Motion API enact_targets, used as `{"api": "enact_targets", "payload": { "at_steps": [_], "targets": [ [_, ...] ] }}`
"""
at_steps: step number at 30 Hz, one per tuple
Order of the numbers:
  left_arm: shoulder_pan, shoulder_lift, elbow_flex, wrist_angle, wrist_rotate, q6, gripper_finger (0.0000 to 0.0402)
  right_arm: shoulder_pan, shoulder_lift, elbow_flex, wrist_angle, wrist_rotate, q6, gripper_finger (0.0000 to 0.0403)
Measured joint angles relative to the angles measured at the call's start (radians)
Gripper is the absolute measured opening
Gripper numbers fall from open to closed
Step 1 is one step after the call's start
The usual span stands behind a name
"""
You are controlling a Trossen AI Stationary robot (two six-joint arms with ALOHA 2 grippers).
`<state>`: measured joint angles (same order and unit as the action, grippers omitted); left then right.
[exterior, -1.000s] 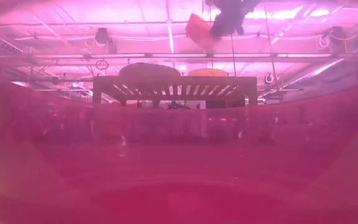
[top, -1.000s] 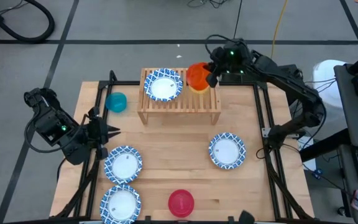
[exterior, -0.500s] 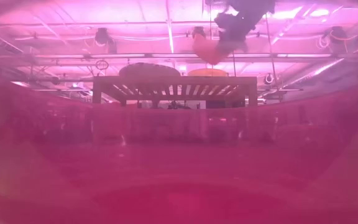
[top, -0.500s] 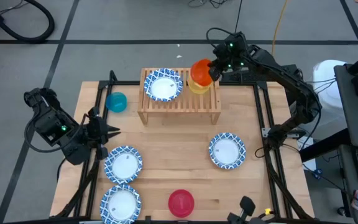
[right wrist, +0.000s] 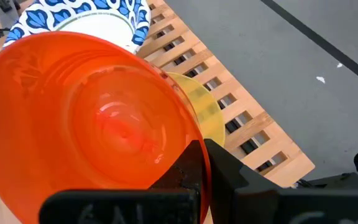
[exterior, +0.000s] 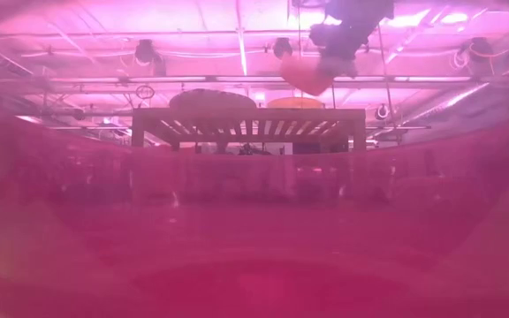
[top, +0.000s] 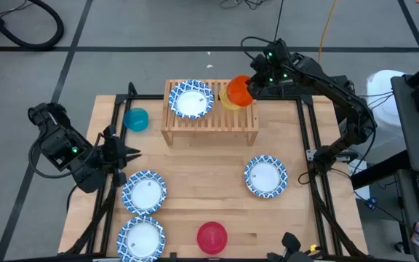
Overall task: Place and stack bowls onto a shelf
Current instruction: Stack the orange bowl on top of the yellow bowl on the shelf
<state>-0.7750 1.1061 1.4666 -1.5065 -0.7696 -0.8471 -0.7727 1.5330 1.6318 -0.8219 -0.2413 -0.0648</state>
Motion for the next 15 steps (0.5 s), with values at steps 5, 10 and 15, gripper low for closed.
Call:
{"api": "enact_targets", "payload": {
  "at_steps": [5,10,15],
  "targets": [
    [0.0,0.0,0.0,0.0,0.0,0.001,0.0056,0.0,0.0,0.0,0.001,0.001,-0.011,0.0],
    [0.0,0.0,0.0,0.0,0.0,0.002,0.0056,0.0,0.003,0.0,0.003,0.002,-0.038,0.0],
    [0.0,0.0,0.0,0.0,0.0,0.002,0.0056,0.0,0.024,0.0,0.009,0.006,-0.05,0.0]
  ]
}}
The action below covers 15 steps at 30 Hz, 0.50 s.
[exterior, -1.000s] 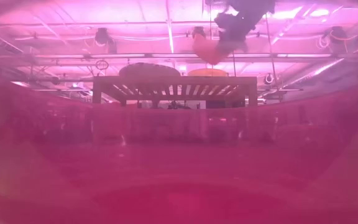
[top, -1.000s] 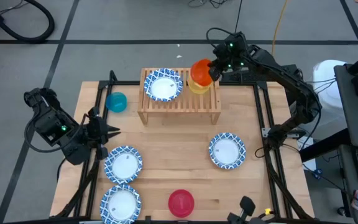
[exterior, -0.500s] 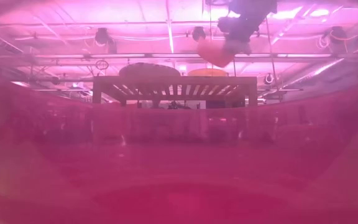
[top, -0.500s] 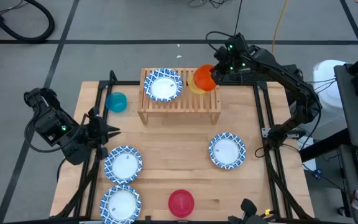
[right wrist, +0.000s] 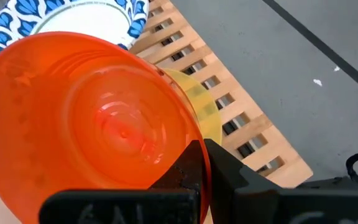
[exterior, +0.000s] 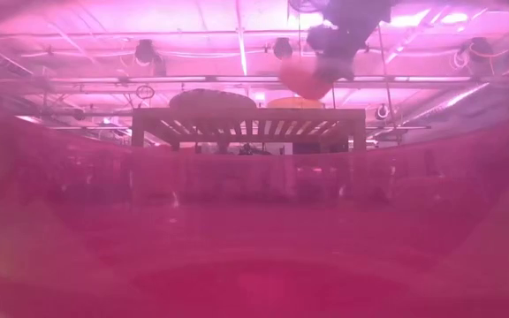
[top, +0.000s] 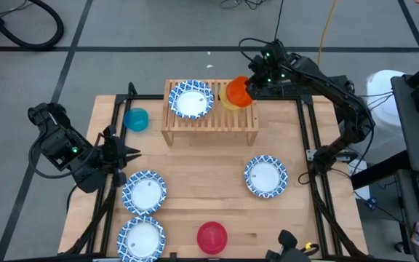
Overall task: Place and stack bowls onto a shelf
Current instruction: Stack the orange bowl on top of the yellow bowl on the shelf
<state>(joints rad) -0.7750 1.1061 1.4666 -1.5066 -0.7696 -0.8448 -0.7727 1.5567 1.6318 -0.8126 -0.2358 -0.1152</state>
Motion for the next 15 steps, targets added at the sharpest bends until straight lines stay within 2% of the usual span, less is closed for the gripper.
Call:
{"api": "enact_targets", "payload": {
  "at_steps": [15],
  "targets": [
    [0.0,0.0,0.0,0.0,0.0,0.003,0.0056,0.0,0.051,0.0,0.044,-0.001,-0.031,0.0001]
  ]
}}
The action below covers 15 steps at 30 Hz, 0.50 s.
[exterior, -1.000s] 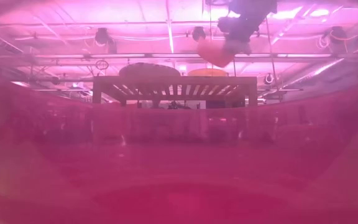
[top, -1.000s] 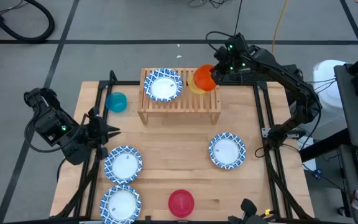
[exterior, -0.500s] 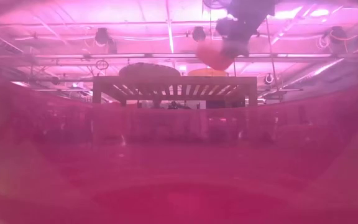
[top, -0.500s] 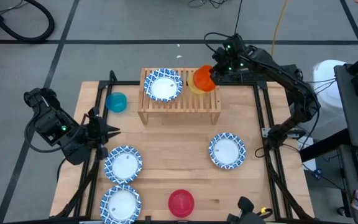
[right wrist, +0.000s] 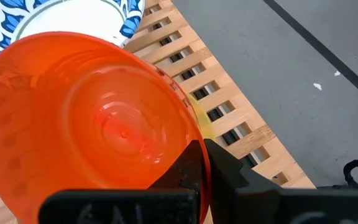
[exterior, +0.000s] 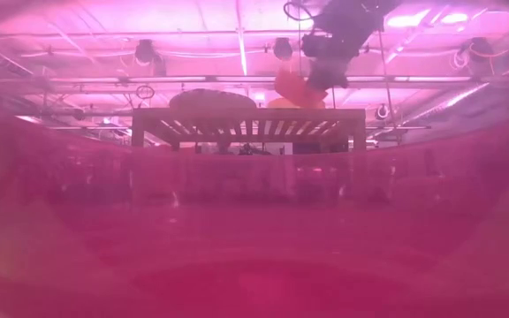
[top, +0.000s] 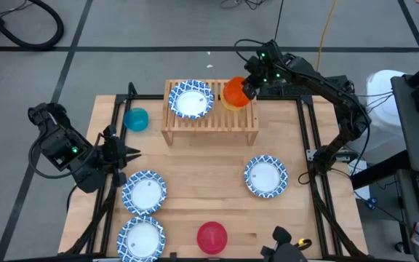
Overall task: Place and stack bowls onto a shelf
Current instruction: Stack the orange bowl on top of the yellow bowl on the shelf, then stack the top right white patterned bowl on top of the white patterned bowl on the shelf
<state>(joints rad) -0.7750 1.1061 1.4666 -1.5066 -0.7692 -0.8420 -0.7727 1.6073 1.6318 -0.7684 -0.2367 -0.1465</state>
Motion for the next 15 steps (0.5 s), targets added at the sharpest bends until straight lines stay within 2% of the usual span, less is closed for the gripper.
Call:
{"api": "enact_targets", "payload": {
  "at_steps": [7,15],
  "targets": [
    [0.0,0.0,0.0,0.0,0.0,0.001,0.0056,0.003,-0.004,0.0,0.001,-0.003,-0.021,0.0027],
    [0.0,0.0,0.0,0.0,0.0,0.001,0.0056,0.024,-0.054,0.0,0.052,-0.002,-0.054,0.0083]
  ]
}}
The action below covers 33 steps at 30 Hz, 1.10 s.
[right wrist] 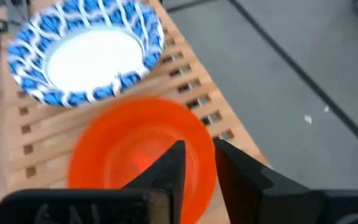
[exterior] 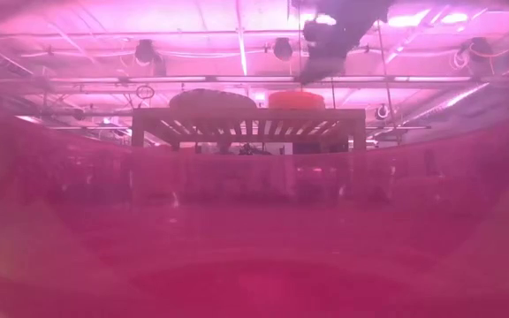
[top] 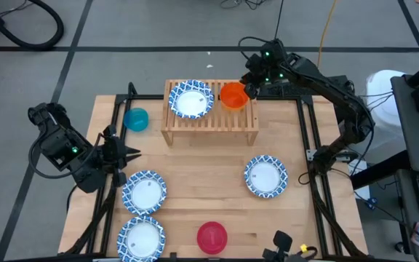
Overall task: Place and stack bowls onto a shelf
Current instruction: Stack the top right white patterned bowl on top of the white patterned bowl on the shelf
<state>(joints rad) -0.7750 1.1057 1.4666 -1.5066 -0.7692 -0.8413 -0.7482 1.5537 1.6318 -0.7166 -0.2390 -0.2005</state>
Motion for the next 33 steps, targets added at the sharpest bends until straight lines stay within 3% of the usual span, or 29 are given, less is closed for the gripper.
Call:
{"api": "enact_targets", "payload": {
  "at_steps": [7,20,27,33],
  "targets": [
    [0.0,0.0,0.0,-0.001,0.0,-0.004,0.0056,0.041,-0.075,0.0,0.011,0.0,-0.003,0.0114],
    [0.0,0.0,0.0,0.0,0.031,-0.019,0.0056,0.168,-0.319,0.0,-0.111,0.003,-0.1,0.0108],
    [0.0,0.0,0.0,0.0,0.045,-0.032,0.0056,0.217,-0.39,0.0,-0.292,0.033,-0.148,0.0107],
    [0.0,0.0,0.0,0.0,0.045,-0.024,0.0056,0.287,-0.394,0.0,-0.56,0.086,-0.156,0.0107]
  ]
}}
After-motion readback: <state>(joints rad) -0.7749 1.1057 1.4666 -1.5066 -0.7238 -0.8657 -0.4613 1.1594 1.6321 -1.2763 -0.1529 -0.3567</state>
